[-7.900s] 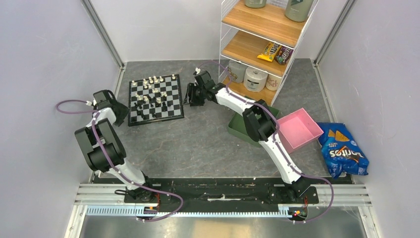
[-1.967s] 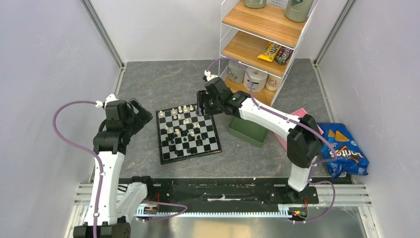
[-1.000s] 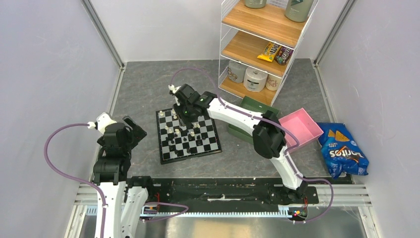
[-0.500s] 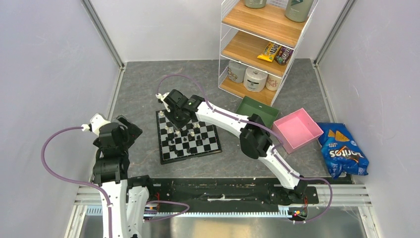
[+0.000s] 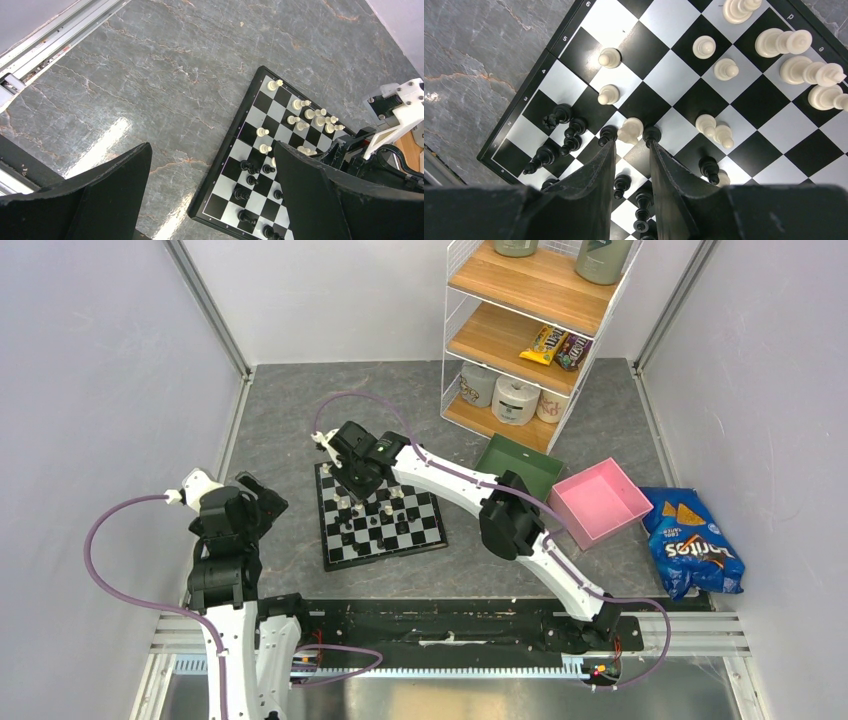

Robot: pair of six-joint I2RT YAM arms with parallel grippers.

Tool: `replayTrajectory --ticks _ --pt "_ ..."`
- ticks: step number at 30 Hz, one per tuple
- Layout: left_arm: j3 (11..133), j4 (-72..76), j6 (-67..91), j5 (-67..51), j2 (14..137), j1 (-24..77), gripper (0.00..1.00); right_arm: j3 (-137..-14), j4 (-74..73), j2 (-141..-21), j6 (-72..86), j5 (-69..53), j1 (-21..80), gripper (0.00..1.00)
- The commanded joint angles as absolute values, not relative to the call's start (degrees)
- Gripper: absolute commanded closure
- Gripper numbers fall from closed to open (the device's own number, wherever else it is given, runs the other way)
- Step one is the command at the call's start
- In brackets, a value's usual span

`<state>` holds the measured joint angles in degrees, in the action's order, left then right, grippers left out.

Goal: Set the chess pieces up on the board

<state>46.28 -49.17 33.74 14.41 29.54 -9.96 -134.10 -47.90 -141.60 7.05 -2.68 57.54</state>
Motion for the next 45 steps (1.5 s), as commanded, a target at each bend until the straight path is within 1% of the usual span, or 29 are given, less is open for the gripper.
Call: replayTrajectory --ticks 1,9,25,29,30,34,37,39,45 --pt "45.97 -47.19 32.71 13.6 29.71 -10.35 0.0 -137.67 -48.35 -142.88 5.01 -2.52 57.66 0.61" --pt "45.97 -47.2 32.63 13.45 29.98 -10.37 0.0 -140.96 -48.34 -144.6 4.3 -2.59 57.66 0.61" --pt "45.97 -47.2 32.56 12.97 30.56 -10.46 0.0 -141.4 -49.48 -146.58 4.27 -5.02 57.74 0.63" --pt "45.97 -47.2 32.55 13.01 30.74 -10.46 0.0 -141.98 -50.18 -147.07 4.2 -5.16 57.75 0.66" --pt "45.97 -47.23 32.59 12.93 30.68 -10.4 0.0 -141.96 -50.19 -147.05 4.14 -5.07 57.74 0.67" --pt "46.01 -47.21 32.56 12.99 30.68 -10.47 0.0 -142.18 -50.11 -146.71 4.07 -4.6 57.74 0.81" --pt "45.99 -47.22 32.56 12.92 30.76 -10.54 0.0 -142.09 -49.32 -145.85 4.03 -4.5 57.74 0.83" --pt "46.02 -47.23 32.53 12.92 30.76 -10.55 0.0 -142.14 -48.73 -144.99 4.16 -4.02 57.74 0.89" --pt "46.01 -47.2 32.51 12.9 30.84 -10.52 0.0 -141.85 -46.83 -140.56 3.35 1.48 57.49 0.92"
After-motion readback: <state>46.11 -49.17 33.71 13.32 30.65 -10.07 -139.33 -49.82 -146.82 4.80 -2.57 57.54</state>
